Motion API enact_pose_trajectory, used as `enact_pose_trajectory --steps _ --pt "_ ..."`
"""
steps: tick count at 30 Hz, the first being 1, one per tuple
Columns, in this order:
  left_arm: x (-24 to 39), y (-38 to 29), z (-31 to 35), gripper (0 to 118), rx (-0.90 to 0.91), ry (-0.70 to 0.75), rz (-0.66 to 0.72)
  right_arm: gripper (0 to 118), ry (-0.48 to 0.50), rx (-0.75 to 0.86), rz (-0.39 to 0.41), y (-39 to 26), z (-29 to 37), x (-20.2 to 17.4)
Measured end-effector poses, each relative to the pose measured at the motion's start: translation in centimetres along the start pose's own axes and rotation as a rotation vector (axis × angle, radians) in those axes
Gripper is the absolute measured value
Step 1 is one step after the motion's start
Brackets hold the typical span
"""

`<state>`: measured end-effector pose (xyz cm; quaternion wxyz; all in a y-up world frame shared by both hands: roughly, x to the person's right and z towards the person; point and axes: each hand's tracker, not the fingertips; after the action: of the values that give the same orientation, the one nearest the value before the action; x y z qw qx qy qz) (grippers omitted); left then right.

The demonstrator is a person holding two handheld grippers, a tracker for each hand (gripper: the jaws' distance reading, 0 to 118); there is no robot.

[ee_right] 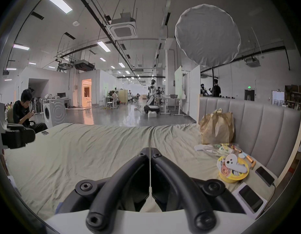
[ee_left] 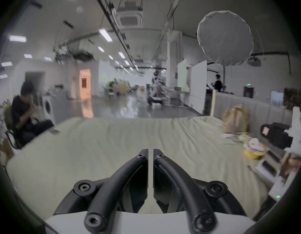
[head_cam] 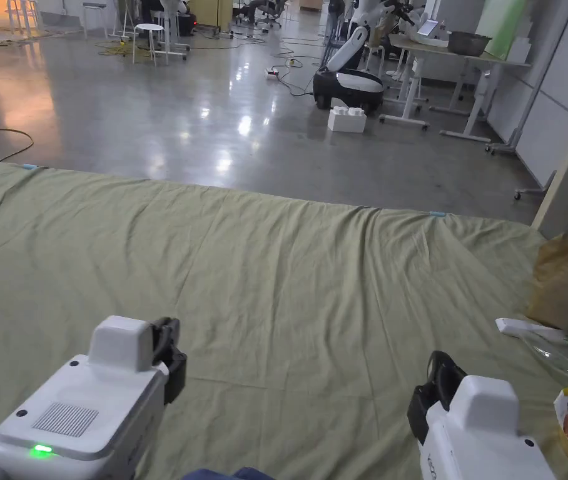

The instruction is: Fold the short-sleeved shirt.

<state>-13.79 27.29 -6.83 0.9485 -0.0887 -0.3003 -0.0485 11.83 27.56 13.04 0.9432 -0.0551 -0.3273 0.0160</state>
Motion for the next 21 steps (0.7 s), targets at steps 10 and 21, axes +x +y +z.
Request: enact_pose_trajectory --steps 10,21 --pt "-3.3 -1.2 0.2 5 0.068 0.175 0.072 2 -0.022 0.066 0.032 1.2 0.0 -0.8" --pt "-5.7 -4.6 1.5 5 -0.028 0.118 0.116 2 0.164 -0.221 0.007 -7.8 4.6 -8.0"
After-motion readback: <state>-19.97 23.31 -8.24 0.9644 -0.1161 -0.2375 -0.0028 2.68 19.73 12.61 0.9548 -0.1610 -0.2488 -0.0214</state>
